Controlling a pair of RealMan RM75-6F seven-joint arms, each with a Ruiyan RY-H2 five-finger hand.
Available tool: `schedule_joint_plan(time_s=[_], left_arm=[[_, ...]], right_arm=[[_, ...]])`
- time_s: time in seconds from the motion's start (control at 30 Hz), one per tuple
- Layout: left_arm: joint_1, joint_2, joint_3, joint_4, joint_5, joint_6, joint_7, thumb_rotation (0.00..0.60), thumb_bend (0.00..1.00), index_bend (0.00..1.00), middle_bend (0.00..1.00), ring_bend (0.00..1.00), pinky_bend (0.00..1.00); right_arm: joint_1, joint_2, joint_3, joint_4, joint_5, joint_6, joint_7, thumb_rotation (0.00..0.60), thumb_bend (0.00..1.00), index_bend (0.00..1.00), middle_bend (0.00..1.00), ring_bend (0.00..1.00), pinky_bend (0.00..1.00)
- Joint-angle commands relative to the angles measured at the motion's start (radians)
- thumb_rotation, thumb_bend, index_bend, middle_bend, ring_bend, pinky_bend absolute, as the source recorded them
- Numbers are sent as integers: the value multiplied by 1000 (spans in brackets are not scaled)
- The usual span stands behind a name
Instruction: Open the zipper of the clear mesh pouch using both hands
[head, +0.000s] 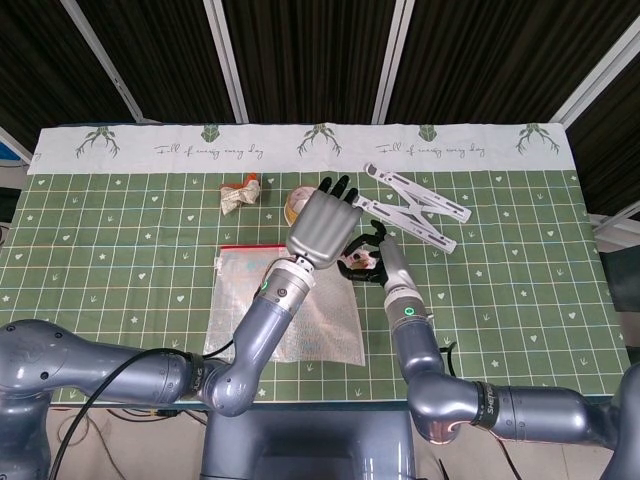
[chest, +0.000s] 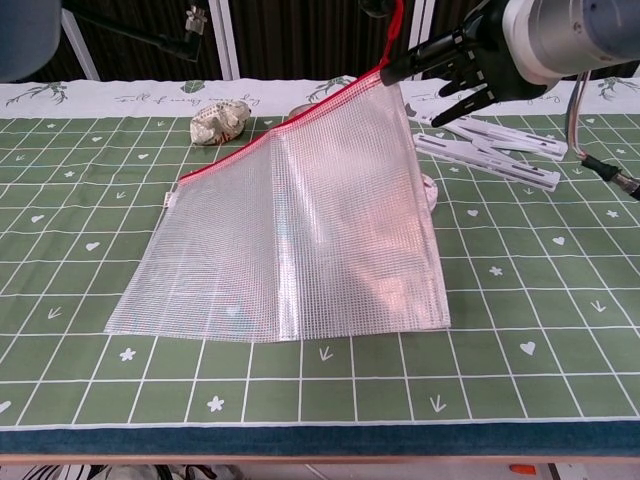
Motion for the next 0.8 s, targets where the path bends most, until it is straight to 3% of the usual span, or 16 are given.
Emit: schedule_joint_plan(time_s=[0.03, 0.8], left_arm=[[-1, 1, 1, -2, -2, 2, -2, 600, 423, 608, 286, 117, 226], [-5, 21, 17, -22, -10, 13, -14, 600, 423, 611, 285, 117, 226]], right_arm=[[-2, -1, 4, -2, 2, 2, -4, 600, 399, 584, 35, 0, 198], [-22, -5, 27, -8, 17, 2, -27, 600, 499, 633, 56, 0, 198]])
